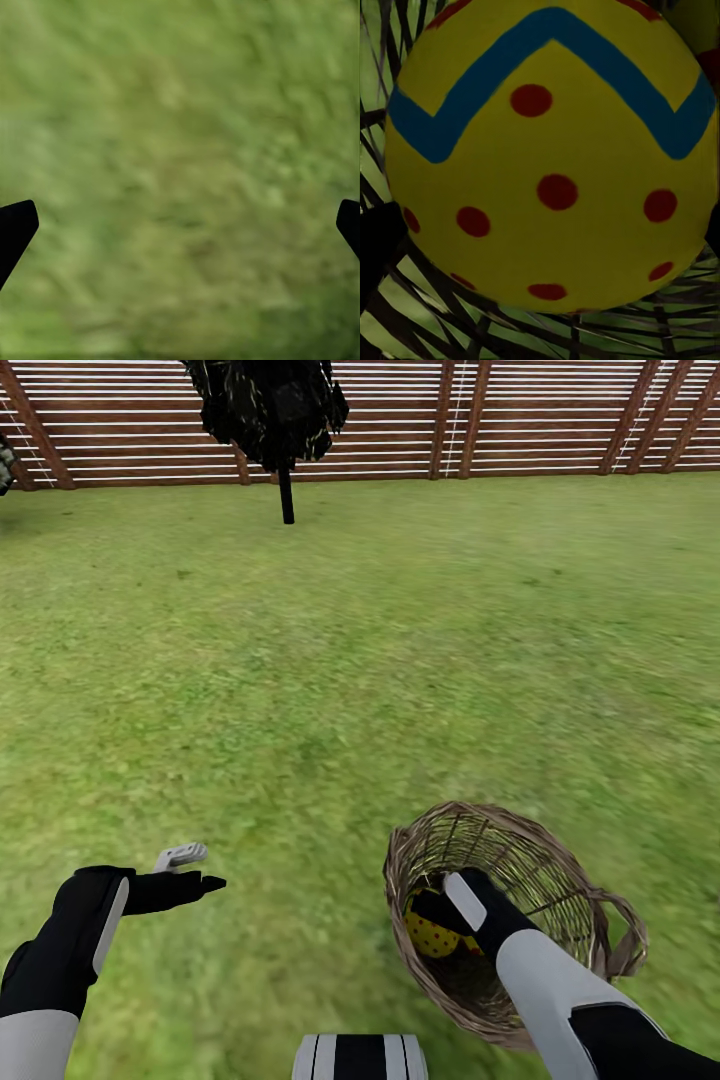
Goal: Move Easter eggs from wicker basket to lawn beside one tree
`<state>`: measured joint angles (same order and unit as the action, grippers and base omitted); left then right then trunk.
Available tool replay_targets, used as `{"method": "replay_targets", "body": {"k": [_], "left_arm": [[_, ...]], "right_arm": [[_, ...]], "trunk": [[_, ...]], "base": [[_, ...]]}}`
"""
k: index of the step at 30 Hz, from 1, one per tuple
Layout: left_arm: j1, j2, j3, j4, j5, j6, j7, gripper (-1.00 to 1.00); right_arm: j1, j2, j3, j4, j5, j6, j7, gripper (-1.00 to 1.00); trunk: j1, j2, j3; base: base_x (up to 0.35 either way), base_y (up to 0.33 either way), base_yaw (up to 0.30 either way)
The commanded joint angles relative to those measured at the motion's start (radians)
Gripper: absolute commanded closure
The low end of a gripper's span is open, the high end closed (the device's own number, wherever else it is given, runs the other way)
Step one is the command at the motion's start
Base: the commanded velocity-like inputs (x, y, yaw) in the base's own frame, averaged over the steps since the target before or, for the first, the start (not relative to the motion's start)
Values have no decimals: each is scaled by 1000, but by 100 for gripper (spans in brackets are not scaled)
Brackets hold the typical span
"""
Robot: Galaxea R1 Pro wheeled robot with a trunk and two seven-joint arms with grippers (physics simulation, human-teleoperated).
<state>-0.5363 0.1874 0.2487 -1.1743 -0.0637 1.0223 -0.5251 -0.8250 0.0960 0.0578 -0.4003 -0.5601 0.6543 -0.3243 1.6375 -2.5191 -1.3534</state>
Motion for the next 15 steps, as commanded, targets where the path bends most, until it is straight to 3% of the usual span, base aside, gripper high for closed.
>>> {"method": "replay_targets", "body": {"k": [1,15], "left_arm": [[-1,0,1,-1,-7,4,-8,-100],[-1,0,1,-1,-7,4,-8,-100]], "right_arm": [[0,-1,8,-2,-13,-4,-9,100],[0,3,10,-2,-13,-9,-9,100]], "trunk": [[0,0,-1],[0,0,-1]], "base": [[0,0,0],[0,0,0]]}}
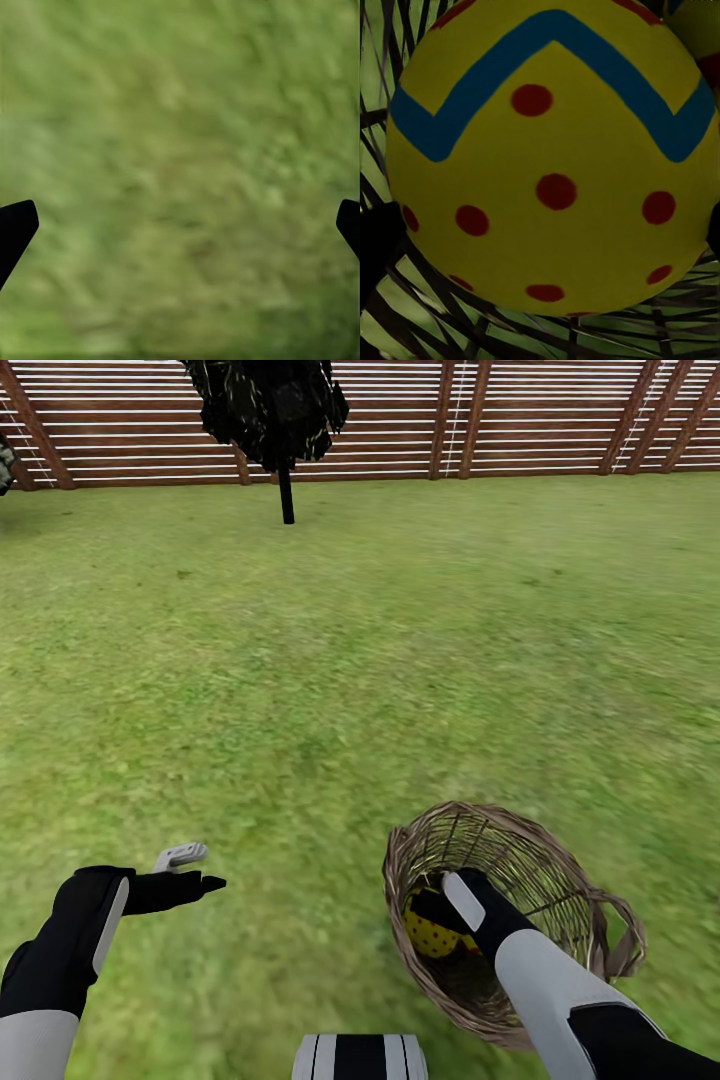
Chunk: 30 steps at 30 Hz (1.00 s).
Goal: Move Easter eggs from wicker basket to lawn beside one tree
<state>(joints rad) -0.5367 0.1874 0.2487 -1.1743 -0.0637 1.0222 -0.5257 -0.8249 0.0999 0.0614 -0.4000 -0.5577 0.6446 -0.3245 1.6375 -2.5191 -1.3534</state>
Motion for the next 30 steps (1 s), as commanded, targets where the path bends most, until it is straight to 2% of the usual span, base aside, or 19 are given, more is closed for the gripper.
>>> {"method": "replay_targets", "body": {"k": [1,12,15,21,30], "left_arm": [[-1,0,1,-1,-7,4,-8,-100],[0,0,1,-1,-7,4,-7,-100],[-1,0,1,-1,-7,4,-8,-100],[-1,0,1,-1,-7,5,-7,-100],[0,0,1,-1,-7,5,-7,-100]], "right_arm": [[0,0,6,-2,-16,1,-8,100],[0,0,5,13,-16,1,-8,100],[0,0,5,13,-16,1,-8,100],[0,0,5,13,-16,1,-8,100],[0,0,5,13,-16,3,-8,100]], "trunk": [[0,0,-1],[0,0,-1],[-1,0,11],[-1,0,11],[-6,3,46]], "base": [[0,0,0],[0,0,0],[0,0,0],[0,0,0],[0,0,0]]}}
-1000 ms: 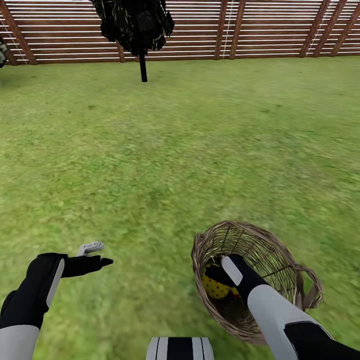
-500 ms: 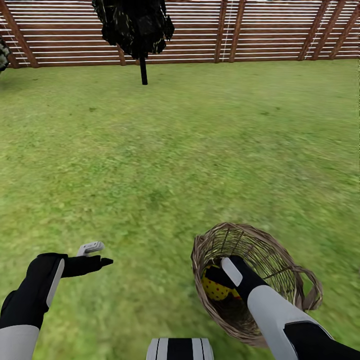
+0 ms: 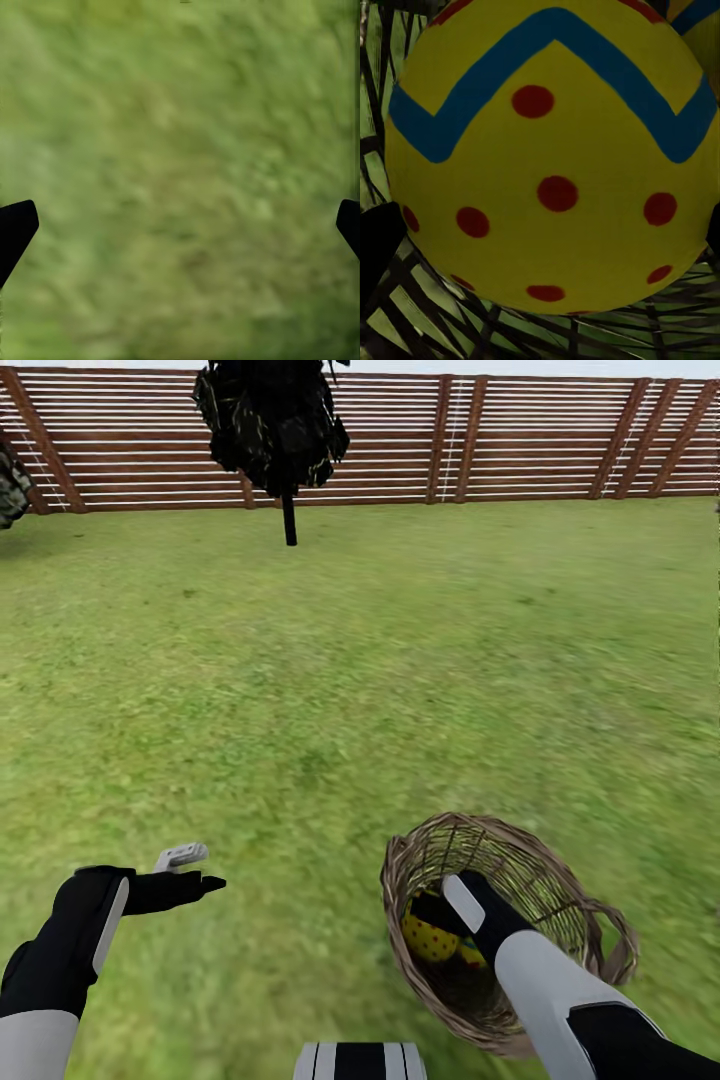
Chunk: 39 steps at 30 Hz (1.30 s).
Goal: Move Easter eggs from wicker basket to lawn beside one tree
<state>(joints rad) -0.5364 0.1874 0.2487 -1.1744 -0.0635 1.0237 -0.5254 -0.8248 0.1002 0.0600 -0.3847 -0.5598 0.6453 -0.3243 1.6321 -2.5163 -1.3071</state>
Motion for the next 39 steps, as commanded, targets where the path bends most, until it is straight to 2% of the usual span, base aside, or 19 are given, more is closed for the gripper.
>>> {"method": "replay_targets", "body": {"k": [1,22,39], "left_arm": [[-1,0,1,-1,-7,4,-8,-100],[-1,-4,0,-1,-6,13,-8,-100],[-1,-11,0,-1,-7,12,-8,-100]], "right_arm": [[0,-1,6,-2,-14,2,-9,100],[0,-1,6,-2,-14,5,-9,100],[0,-7,6,-1,-15,8,-9,100]], "trunk": [[-1,0,3],[-10,5,84],[-18,9,150]], "base": [[0,0,0],[-31,0,0],[-123,0,0]]}}
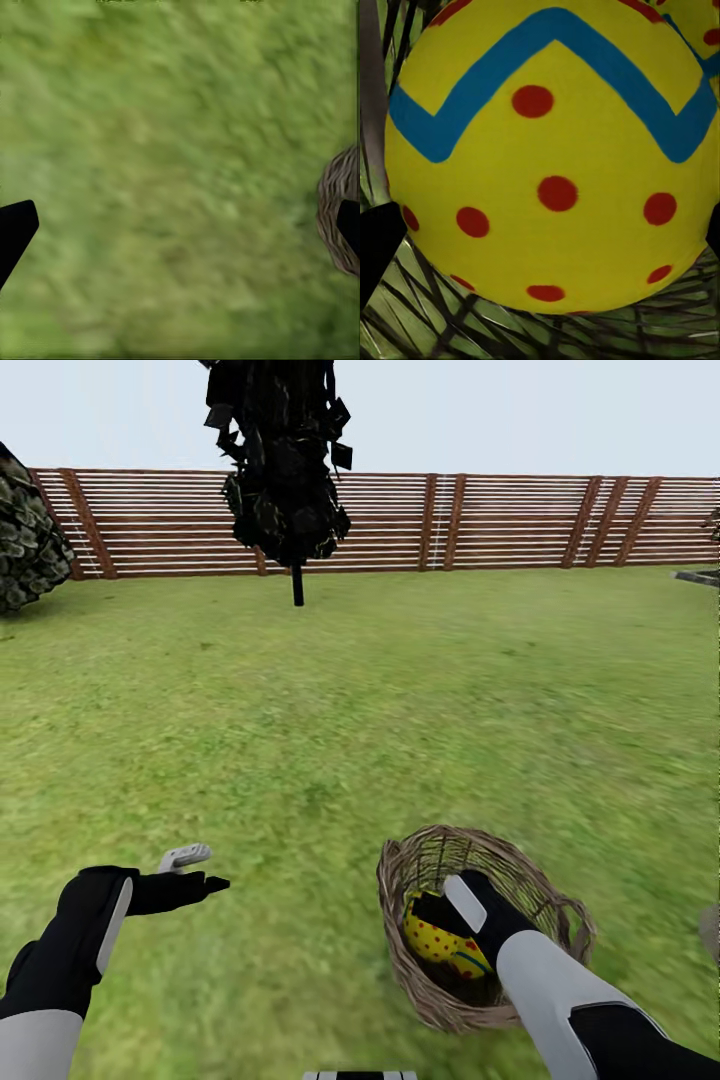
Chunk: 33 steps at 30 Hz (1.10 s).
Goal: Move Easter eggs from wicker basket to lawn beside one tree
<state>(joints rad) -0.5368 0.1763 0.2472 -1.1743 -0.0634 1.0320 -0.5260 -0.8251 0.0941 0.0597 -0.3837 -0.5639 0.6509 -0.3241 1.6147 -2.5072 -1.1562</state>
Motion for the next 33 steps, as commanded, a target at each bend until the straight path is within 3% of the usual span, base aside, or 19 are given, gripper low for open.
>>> {"method": "replay_targets", "body": {"k": [1,33], "left_arm": [[-1,-1,1,-1,-7,4,-7,-100],[-1,0,1,-1,-7,3,-7,-100]], "right_arm": [[0,-1,6,-1,-11,3,-9,100],[0,-10,3,-6,-14,6,-18,100]], "trunk": [[-1,0,3],[-19,14,126]], "base": [[-78,0,0],[-74,0,0]]}}
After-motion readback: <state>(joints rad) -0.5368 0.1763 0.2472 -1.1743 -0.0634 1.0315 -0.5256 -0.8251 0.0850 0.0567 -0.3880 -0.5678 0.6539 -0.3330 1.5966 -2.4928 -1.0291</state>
